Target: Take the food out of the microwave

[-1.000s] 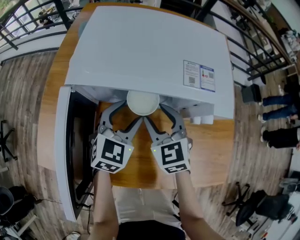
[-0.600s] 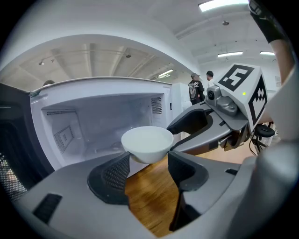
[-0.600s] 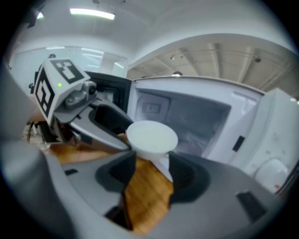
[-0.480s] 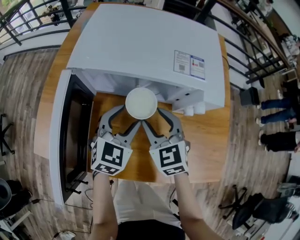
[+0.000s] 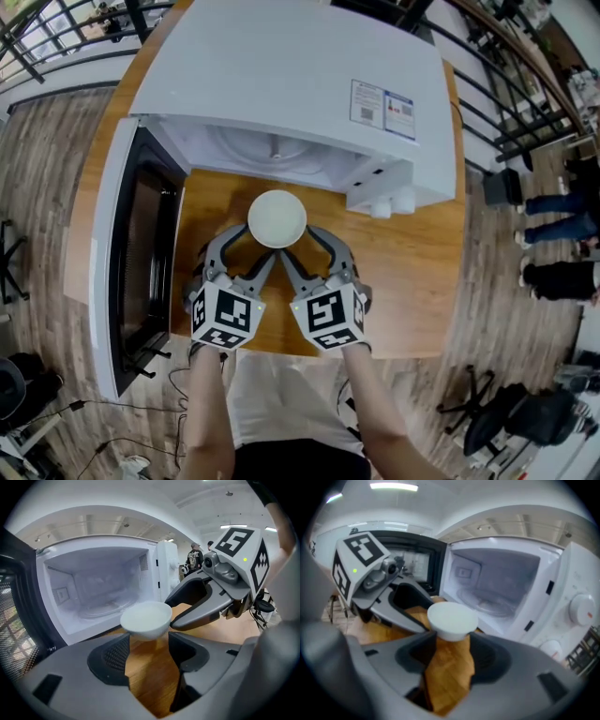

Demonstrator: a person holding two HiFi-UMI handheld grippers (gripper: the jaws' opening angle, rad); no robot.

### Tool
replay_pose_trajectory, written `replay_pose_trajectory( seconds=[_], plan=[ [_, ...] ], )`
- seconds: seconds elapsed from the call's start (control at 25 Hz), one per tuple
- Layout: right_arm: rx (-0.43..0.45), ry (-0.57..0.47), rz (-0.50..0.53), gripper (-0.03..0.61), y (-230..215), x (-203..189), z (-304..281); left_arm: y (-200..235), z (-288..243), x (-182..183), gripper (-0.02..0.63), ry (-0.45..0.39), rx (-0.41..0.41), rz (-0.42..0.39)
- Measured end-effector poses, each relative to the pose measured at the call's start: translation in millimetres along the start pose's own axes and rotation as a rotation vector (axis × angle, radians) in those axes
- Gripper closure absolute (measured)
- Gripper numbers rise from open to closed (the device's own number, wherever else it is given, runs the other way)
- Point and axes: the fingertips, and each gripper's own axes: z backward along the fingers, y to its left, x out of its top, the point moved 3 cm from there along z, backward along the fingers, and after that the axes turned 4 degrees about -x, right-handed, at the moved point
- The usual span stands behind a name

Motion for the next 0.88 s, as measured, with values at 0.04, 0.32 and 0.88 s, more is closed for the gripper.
replay_pose_trajectory(
  seconds=[0.04,0.32,0.88],
  plan=[
    [0.003,0.012,-0.004,0.344,2,-5,-1,-3,-1,-3,0.331,0.006,-0.002,-0.003],
    [0.015,0.026,-0.028,0.344,9,-18,-2,-12,-3,-14,0.331,0.03,-0.012,-0.011],
    [0.027,0.046,-0.045,0.344,14,-27,0,-17,-3,-21,0.331,0.035,-0.03,0.012]
  ],
)
